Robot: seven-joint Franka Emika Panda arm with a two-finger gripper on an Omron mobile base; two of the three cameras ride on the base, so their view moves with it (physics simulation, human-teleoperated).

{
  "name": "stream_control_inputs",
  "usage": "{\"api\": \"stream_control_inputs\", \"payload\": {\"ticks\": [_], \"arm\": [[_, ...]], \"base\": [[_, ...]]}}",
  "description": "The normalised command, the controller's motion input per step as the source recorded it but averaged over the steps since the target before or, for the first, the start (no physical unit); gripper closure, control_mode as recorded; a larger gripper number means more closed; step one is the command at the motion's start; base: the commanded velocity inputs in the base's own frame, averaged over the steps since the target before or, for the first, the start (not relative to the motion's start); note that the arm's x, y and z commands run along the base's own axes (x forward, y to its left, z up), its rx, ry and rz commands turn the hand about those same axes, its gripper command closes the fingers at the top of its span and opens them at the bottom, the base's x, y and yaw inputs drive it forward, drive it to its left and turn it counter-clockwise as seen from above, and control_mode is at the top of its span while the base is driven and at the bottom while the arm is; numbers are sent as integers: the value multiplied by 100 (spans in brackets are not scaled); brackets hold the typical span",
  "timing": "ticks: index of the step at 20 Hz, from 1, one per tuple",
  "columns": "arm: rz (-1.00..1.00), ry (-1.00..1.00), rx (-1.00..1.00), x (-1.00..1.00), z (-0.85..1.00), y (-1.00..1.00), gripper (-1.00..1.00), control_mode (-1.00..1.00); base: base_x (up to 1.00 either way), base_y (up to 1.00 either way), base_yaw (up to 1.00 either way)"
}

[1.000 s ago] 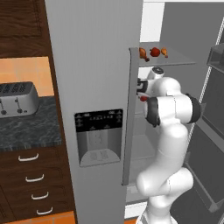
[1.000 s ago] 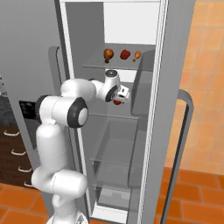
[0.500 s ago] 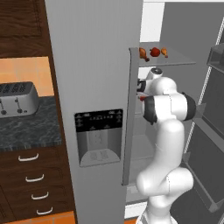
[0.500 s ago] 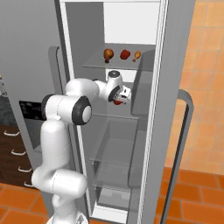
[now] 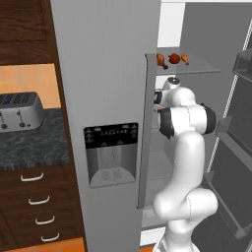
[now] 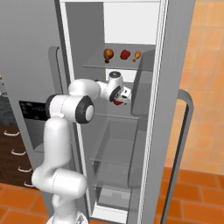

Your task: Place one bell pepper and one chicken drumstick in each tupperware on the nearby counter, to pack two identical lunches.

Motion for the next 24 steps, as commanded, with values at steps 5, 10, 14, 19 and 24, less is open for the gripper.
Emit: {"api": "stream_control_inputs", "payload": {"ticks": [5,10,14,19,24], "arm": [[0,6,0,0,-15,0,100,-100],[0,2,0,0,-1,0,100,-100],[1,0,0,-45,0,0,100,-100],[2,-5,0,-100,6,-10,100,-100],[2,-2,0,-100,-8,-2,100,-100]], "base": [[0,0,0],[0,0,0],[0,0,0],[0,0,0],[0,0,0]]}}
